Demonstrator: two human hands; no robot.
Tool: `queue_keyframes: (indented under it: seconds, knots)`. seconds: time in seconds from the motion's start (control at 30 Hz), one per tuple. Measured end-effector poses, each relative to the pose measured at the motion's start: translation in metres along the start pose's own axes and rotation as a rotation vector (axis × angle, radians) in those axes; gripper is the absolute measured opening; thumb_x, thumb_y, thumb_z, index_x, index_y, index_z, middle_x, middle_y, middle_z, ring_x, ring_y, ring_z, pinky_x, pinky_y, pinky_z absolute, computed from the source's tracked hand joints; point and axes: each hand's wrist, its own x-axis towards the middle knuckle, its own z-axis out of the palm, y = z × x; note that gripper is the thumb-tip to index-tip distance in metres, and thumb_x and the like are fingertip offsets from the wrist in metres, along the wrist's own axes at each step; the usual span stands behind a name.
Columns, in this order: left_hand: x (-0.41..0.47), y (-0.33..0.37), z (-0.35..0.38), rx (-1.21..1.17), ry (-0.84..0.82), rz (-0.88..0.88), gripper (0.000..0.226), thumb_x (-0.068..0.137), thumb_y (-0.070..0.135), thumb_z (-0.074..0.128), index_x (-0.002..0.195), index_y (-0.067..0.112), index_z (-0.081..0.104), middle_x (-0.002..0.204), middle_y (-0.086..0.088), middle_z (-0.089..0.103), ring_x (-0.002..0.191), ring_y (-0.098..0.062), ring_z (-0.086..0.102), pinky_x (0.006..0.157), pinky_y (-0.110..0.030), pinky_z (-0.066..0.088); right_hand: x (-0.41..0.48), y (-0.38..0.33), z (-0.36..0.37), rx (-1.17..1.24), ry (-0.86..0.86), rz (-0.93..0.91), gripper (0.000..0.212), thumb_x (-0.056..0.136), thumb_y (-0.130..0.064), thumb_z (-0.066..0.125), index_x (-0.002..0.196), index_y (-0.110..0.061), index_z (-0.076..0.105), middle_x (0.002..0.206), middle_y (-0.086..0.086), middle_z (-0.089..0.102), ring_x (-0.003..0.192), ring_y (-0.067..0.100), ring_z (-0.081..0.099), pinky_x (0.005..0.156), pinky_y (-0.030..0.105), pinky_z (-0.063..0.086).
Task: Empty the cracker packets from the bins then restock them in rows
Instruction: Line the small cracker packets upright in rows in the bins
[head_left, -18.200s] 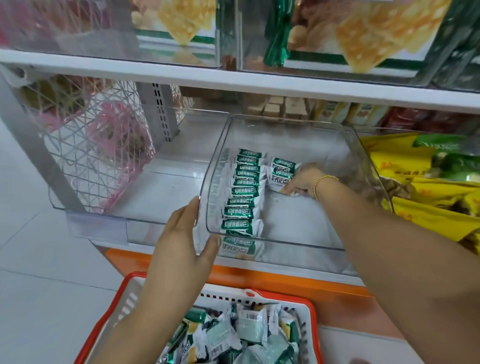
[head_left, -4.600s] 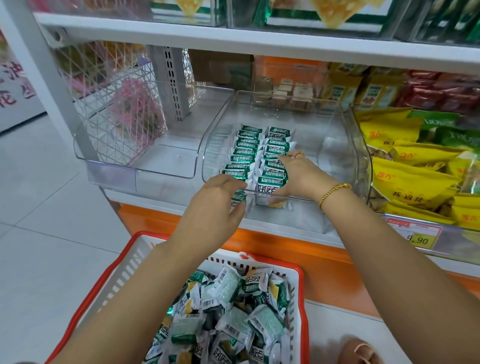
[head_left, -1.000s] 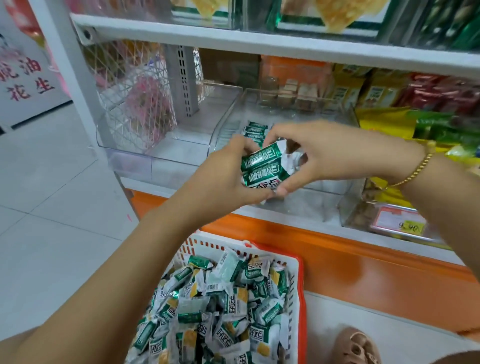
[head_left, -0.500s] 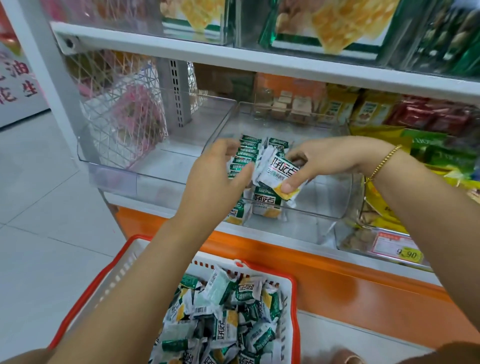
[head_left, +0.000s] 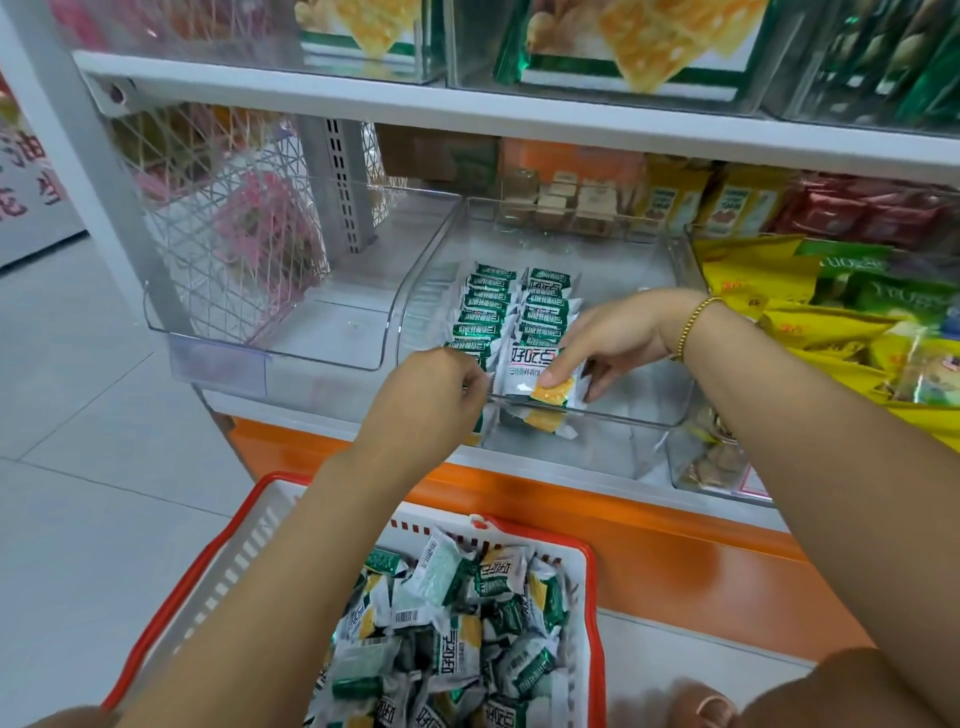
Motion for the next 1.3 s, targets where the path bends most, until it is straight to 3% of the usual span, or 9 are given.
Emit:
queue_keyframes:
  seconds: [0.17, 0.3, 0.47, 0.73, 0.87, 1.0, 1.07, 1.13, 1.3]
  knots:
    - [0.000, -0.002, 0.002, -0.004, -0.014, 0.016, 0.029, 0.096, 0.020, 0.048, 0.087, 0.003, 0.069, 0.086, -0.014, 0.069, 0.079, -0.027, 0.063, 0.070, -0.041, 0.053, 0.001, -0.009, 0.011, -0.366, 0.151, -0.013, 0.074, 0.077, -0.025, 0.079, 0.139, -0.005, 0.044, 0.124, 0.016, 0.058, 0.093, 0.019, 0.062, 0.069, 0.023, 0.056]
    - [0.001, -0.003, 0.001, -0.017, -0.011, 0.028, 0.029, 0.095, 0.020, 0.048, 0.088, 0.002, 0.070, 0.087, -0.014, 0.069, 0.080, -0.027, 0.064, 0.070, -0.040, 0.053, 0.000, -0.009, 0.020, -0.493, 0.212, -0.041, 0.069, 0.069, -0.031, 0.085, 0.127, -0.015, 0.052, 0.121, 0.007, 0.055, 0.095, 0.020, 0.060, 0.056, 0.019, 0.050]
    - [0.001, -0.004, 0.003, -0.017, -0.007, 0.035, 0.030, 0.096, 0.021, 0.048, 0.090, 0.002, 0.070, 0.087, -0.015, 0.069, 0.080, -0.029, 0.063, 0.072, -0.042, 0.053, -0.020, 0.001, 0.004, -0.205, 0.118, -0.027, 0.053, 0.082, -0.042, 0.068, 0.127, -0.020, 0.053, 0.112, 0.003, 0.058, 0.098, 0.019, 0.063, 0.080, 0.029, 0.057]
    - [0.002, -0.004, 0.005, -0.030, 0.011, 0.042, 0.027, 0.096, 0.023, 0.050, 0.090, 0.007, 0.072, 0.086, -0.009, 0.069, 0.078, -0.024, 0.063, 0.070, -0.035, 0.053, -0.009, 0.005, 0.016, -0.203, 0.168, -0.026, 0.029, 0.081, -0.023, 0.075, 0.108, -0.021, 0.063, 0.104, 0.007, 0.058, 0.085, 0.019, 0.058, 0.069, 0.025, 0.058]
    - [0.002, -0.004, 0.006, -0.040, 0.023, 0.043, 0.027, 0.096, 0.022, 0.051, 0.089, 0.006, 0.071, 0.086, -0.010, 0.069, 0.077, -0.025, 0.063, 0.070, -0.037, 0.053, -0.005, -0.002, 0.029, -0.325, 0.289, -0.038, 0.046, 0.071, -0.030, 0.083, 0.112, -0.018, 0.065, 0.090, -0.010, 0.047, 0.076, 0.015, 0.060, 0.058, 0.019, 0.051]
    - [0.001, -0.003, 0.005, -0.040, 0.025, 0.051, 0.026, 0.096, 0.021, 0.050, 0.090, 0.006, 0.071, 0.086, -0.010, 0.070, 0.077, -0.024, 0.063, 0.069, -0.034, 0.053, -0.005, -0.003, 0.040, -0.507, 0.370, 0.012, 0.055, 0.069, -0.041, 0.081, 0.113, -0.011, 0.064, 0.104, 0.006, 0.065, 0.084, 0.022, 0.063, 0.056, 0.022, 0.043]
    - [0.001, -0.002, 0.004, -0.043, 0.027, 0.053, 0.026, 0.096, 0.021, 0.051, 0.092, 0.006, 0.071, 0.088, -0.009, 0.070, 0.078, -0.024, 0.063, 0.070, -0.033, 0.053, -0.009, -0.002, 0.045, -0.565, 0.385, 0.012, 0.035, 0.077, -0.047, 0.073, 0.096, -0.019, 0.065, 0.096, 0.003, 0.066, 0.084, 0.019, 0.062, 0.059, 0.021, 0.042]
    - [0.000, -0.002, 0.005, -0.042, 0.028, 0.054, 0.026, 0.096, 0.022, 0.051, 0.092, 0.006, 0.071, 0.088, -0.009, 0.070, 0.077, -0.024, 0.063, 0.069, -0.032, 0.052, -0.011, 0.003, 0.048, -0.435, 0.378, -0.037, 0.024, 0.081, -0.038, 0.074, 0.077, -0.028, 0.053, 0.080, -0.004, 0.055, 0.069, 0.010, 0.054, 0.056, 0.019, 0.046]
    - [-0.003, -0.001, 0.005, -0.049, 0.026, 0.068, 0.024, 0.095, 0.018, 0.051, 0.090, 0.004, 0.071, 0.086, -0.011, 0.070, 0.079, -0.026, 0.064, 0.070, -0.036, 0.054, -0.004, 0.010, 0.049, -0.104, 0.287, -0.013, 0.024, 0.078, -0.022, 0.079, 0.095, -0.024, 0.063, 0.092, 0.000, 0.065, 0.060, 0.011, 0.066, 0.058, 0.025, 0.059]
